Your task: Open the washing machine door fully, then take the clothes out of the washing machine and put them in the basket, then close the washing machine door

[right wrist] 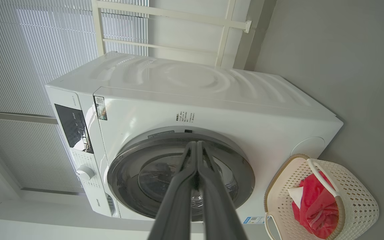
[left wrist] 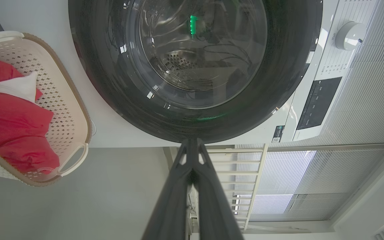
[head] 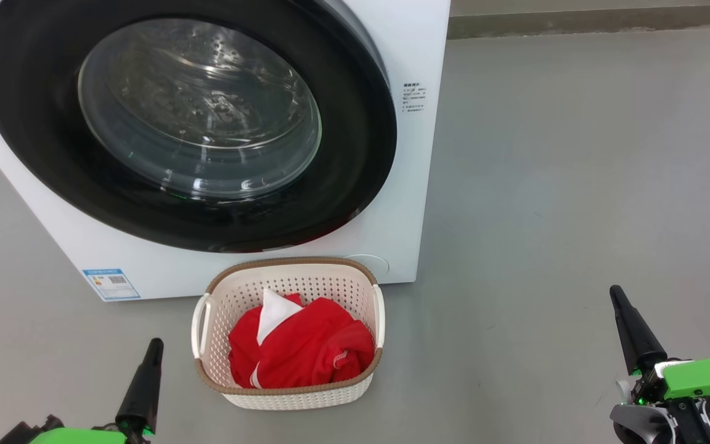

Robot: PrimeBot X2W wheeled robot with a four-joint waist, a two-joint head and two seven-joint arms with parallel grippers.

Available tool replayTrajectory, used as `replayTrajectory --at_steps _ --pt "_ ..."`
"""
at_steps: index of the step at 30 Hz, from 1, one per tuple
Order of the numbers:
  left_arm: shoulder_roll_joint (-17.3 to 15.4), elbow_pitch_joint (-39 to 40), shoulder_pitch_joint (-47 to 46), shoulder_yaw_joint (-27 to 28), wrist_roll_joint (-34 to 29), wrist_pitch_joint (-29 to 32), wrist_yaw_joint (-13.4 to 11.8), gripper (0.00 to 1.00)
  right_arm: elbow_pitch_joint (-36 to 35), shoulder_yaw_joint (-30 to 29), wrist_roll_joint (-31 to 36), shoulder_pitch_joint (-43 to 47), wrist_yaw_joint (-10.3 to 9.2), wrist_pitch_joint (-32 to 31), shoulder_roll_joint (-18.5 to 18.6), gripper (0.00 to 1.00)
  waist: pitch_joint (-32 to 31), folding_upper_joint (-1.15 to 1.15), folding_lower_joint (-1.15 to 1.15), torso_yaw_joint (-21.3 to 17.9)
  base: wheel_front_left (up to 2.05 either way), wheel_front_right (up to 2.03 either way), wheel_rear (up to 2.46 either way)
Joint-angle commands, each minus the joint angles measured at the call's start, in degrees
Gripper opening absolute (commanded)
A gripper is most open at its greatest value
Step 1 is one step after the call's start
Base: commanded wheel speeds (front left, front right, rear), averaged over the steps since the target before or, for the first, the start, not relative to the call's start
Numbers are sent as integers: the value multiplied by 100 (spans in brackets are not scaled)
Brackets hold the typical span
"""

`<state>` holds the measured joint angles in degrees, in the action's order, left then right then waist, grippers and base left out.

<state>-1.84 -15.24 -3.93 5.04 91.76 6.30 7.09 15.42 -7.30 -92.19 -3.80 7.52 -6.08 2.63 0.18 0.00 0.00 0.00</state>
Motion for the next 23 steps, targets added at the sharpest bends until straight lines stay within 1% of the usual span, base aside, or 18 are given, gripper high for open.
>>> replayTrajectory --at_steps 1,23 --pt "-104 119 -226 149 40 19 40 0 -140 79 2 -238 -3 -40 30 0 0 0 0 0 0 0 0" --pt "-104 119 -226 148 40 19 40 0 -140 76 4 -238 -3 -42 28 0 0 0 0 0 0 0 0"
